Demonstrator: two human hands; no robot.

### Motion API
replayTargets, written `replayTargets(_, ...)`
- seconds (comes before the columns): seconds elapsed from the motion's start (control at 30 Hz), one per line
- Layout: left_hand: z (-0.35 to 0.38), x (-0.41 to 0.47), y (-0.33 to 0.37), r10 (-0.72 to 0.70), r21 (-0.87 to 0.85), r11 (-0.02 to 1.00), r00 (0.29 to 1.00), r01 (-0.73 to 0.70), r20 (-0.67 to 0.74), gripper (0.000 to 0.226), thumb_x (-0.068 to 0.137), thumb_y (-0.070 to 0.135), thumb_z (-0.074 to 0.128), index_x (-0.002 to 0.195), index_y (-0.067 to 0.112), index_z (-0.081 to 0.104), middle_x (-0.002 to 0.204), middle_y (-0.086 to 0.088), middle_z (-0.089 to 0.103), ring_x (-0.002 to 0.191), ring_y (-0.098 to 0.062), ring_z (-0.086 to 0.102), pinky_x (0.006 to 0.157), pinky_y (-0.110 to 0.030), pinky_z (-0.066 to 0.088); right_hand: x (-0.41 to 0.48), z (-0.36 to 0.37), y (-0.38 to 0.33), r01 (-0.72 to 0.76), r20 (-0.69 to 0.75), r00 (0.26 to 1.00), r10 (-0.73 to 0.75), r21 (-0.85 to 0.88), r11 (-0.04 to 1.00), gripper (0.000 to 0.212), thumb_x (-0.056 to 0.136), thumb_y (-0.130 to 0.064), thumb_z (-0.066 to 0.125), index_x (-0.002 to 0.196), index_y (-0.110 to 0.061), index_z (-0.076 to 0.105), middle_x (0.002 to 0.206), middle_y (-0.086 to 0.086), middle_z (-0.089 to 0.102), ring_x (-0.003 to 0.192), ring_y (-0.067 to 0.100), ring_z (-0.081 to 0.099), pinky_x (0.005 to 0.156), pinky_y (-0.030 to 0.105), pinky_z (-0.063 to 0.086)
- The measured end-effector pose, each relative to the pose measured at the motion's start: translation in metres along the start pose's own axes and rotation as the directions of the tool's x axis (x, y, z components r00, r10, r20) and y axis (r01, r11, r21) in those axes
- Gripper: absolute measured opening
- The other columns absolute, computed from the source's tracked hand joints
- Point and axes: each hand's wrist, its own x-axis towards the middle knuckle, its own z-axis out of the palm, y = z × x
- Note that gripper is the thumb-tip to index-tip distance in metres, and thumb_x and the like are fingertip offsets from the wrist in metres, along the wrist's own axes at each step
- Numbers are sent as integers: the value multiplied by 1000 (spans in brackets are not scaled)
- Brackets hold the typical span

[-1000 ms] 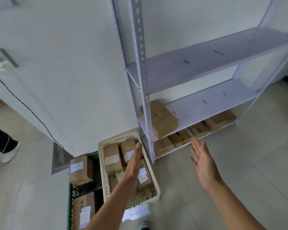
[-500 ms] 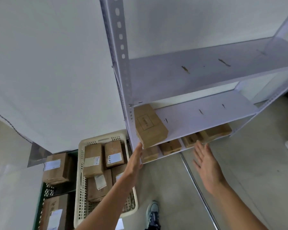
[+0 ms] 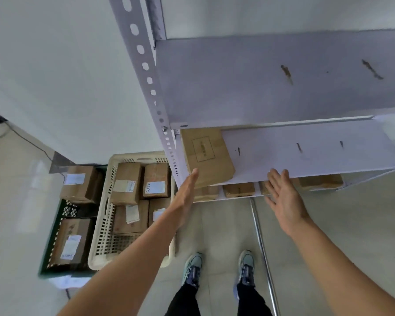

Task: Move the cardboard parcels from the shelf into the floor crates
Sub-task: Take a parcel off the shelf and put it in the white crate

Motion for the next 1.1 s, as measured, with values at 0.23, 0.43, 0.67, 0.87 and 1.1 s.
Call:
replayTargets(0.23,30,54,13,-59,16,998,985,62,-159,77,110,67,31,171,21,26,179,-5,24,164,-26,24,132,-51,18,105,-27,9,-113,136,982,129,-120,986,72,109,-63,24,167,-21,25,174,-3,27,160,15,25,130,45,18)
replayTargets(0.43,34,129,10,-30,81,995,965,53,-262,71,113,62,28,170,20,28,179,-6,24,164,-29,23,130,-51,16,205,-18,25,-145,162,970,183,-217,965,72,109,-63,27,167,-20,26,175,-4,25,160,15,25,129,43,20)
replayTargets(0.67,21,225,-13,-74,2,997,937,80,-342,77,107,72,22,173,31,20,182,0,15,167,-28,17,131,-61,12,295,31,49,-112,206,960,192,-348,931,74,109,-64,30,168,-20,24,176,-4,23,160,15,27,127,42,25)
replayTargets(0.87,7,274,-28,-189,-173,976,907,132,-376,74,106,76,23,131,23,68,123,-4,78,115,-26,72,83,-30,53,340,74,63,-199,181,943,279,-364,910,74,103,-73,35,158,-25,49,161,-1,49,146,20,48,118,39,43)
replayTargets(1.1,4,286,-33,-207,-320,943,916,92,-344,88,101,84,20,162,26,49,164,-9,51,151,-32,48,126,-57,36,348,78,67,-202,172,949,263,-305,931,69,104,-73,30,133,-25,71,119,-3,71,107,21,71,86,34,59)
